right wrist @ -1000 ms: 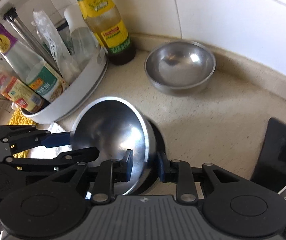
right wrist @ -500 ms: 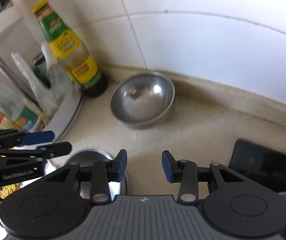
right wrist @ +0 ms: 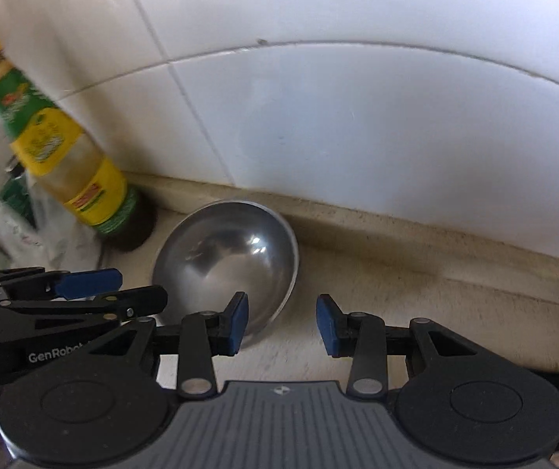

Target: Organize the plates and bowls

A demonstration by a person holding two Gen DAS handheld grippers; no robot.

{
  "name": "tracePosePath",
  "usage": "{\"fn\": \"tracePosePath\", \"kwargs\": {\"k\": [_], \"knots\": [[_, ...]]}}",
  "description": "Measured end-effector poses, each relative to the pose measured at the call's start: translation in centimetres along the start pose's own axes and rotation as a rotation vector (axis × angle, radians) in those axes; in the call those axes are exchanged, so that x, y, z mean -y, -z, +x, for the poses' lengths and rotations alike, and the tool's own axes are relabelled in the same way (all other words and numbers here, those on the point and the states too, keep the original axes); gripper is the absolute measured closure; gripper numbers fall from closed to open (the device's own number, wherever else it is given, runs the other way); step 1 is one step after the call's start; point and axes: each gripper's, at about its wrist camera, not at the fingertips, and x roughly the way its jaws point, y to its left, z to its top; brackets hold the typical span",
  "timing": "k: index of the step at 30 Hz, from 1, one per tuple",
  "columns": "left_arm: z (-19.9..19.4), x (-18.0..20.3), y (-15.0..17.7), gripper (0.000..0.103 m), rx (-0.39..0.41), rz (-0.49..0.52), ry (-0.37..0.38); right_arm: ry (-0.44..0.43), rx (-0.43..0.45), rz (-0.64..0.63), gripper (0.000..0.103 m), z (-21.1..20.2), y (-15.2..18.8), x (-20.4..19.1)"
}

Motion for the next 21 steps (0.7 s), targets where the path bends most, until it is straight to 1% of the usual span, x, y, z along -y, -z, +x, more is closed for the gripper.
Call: {"fn": "tracePosePath", "kwargs": {"k": [2, 5, 6, 9, 12, 14, 18, 21], "knots": [[1.3, 0.1, -0.5, 0.047, -0.004, -0.004, -0.006, 0.022, -0.019, -0.006, 0.053, 1.2, -0.2, 0.1], [3.5, 0.1, -0.9, 0.054, -0.041, -0.003, -0.022, 0.017, -0.049, -0.010, 0.067, 2.9, -0.5, -0.1], [4.1, 0.1, -0.8, 0.060, -0.051, -0.002, -0.025, 0.008, -0.056, -0.012, 0.069, 3.4, -0.5, -0.2], [5.3, 0.2, -0.6, 0.061, -0.055, 0.010, -0.013, -0.003, -0.064, -0.006, 0.069, 4.3, -0.5, -0.4], [5.3, 1.0, -0.3, 0.069, -0.045, 0.048, -0.014, -0.016, -0.076, 0.005, 0.070, 4.3, -0.3, -0.1], [5.1, 1.8, -0.1, 0.069, -0.039, 0.078, -0.033, -0.019, -0.079, 0.004, 0.070, 4.1, 0.0, 0.0], [4.4, 1.8, 0.2, 0.071, -0.035, 0.075, -0.018, -0.028, -0.066, 0.013, 0.071, 3.2, 0.1, 0.2], [2.7, 2.0, 0.4, 0.070, -0.003, 0.094, -0.029, -0.031, -0.047, 0.000, 0.071, 1.9, -0.1, -0.1]]}}
